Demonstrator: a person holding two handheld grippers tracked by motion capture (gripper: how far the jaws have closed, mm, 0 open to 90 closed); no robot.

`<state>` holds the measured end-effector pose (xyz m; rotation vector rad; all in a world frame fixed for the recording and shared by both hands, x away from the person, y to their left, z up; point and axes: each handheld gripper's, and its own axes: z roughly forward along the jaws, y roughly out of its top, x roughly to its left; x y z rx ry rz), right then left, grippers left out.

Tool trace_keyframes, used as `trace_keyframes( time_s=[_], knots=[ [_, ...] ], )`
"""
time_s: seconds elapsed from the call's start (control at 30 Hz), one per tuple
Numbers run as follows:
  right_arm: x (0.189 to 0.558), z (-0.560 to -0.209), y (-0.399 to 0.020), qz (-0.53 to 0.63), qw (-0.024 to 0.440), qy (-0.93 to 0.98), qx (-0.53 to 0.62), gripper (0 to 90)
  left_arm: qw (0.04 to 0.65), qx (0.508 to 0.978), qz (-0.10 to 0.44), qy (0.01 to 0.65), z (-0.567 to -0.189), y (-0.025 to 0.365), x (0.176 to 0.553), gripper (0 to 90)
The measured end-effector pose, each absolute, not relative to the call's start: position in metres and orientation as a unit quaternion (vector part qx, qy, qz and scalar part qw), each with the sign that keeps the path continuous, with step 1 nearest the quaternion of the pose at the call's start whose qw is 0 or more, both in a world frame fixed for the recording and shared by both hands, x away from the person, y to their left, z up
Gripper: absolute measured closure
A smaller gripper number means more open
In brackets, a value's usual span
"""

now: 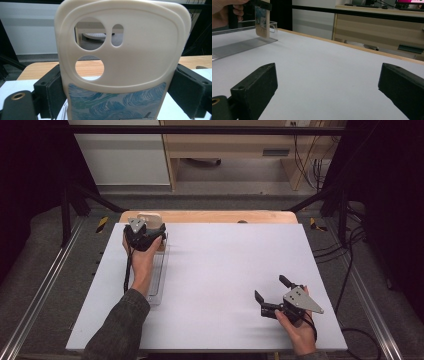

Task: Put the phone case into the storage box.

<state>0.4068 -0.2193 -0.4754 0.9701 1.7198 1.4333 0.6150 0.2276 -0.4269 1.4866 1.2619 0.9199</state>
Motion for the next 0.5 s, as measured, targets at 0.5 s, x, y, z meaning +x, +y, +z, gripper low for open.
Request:
trace_keyframes(
  time_s=[0.5],
  knots=[
    [0.4069,-0.4756,-0.2202,0.554,0.342,0.66,0.376,2.5,0.468,0.608,0.37,0.524,-0.4314,0.2277,0.6183,10.3]
  ],
)
